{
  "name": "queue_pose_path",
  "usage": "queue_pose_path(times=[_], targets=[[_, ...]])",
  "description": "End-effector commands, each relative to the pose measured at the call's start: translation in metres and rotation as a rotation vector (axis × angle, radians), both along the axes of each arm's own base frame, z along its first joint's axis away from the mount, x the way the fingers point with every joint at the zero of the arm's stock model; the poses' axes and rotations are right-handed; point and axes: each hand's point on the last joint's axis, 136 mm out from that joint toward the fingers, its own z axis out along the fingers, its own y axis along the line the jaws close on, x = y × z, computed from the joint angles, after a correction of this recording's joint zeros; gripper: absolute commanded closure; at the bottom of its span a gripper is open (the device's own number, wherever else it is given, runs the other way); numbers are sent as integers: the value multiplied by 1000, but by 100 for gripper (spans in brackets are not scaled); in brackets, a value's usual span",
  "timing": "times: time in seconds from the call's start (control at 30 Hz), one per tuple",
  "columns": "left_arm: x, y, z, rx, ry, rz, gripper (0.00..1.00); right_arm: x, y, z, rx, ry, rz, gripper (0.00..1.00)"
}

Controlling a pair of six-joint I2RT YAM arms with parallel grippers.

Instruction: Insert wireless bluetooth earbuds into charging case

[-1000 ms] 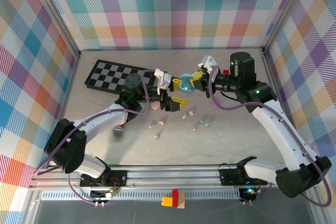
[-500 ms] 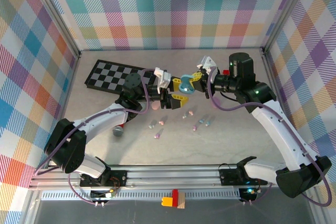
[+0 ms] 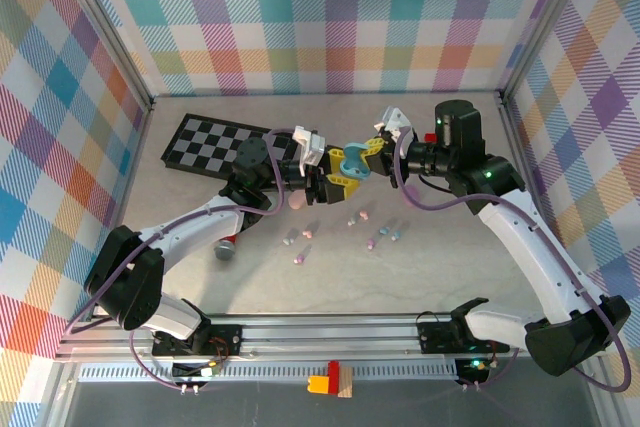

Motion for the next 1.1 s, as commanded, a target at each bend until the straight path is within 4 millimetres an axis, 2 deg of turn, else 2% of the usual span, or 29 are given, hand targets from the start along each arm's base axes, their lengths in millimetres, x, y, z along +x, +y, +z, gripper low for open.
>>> queue_pose_path(times=[0.0,0.17,0.3,0.43,0.53,0.63,0.73,0.83,0.93,1.07], targets=[[-3,-3,14,-26,-36,-23,54,-5,4,0,2,-13,39,100],[-3,-3,12,-22,-37,-23,64,-6,4,2,7,-16,40,100],[-4,-2,10,-21,-48,-23,65,-5,4,6,22,-9,28,99],[-6,-1,8,-20,-60,-17,65,1,1,13,48,20,-27,82],[-7,1,6,-19,-62,-13,65,2,0,17,61,27,-43,53],[-5,2,3,-17,-61,-5,65,-1,-2,24,83,25,-48,39],[-1,5,1,-22,-62,11,65,-9,-7,35,129,18,-49,31],[6,10,0,-37,-56,27,65,-19,-18,51,205,15,-61,26],[13,16,-1,-53,-49,41,65,-24,-39,63,290,31,-125,24],[20,25,0,-76,-69,72,65,-16,-74,59,386,99,-264,24]])
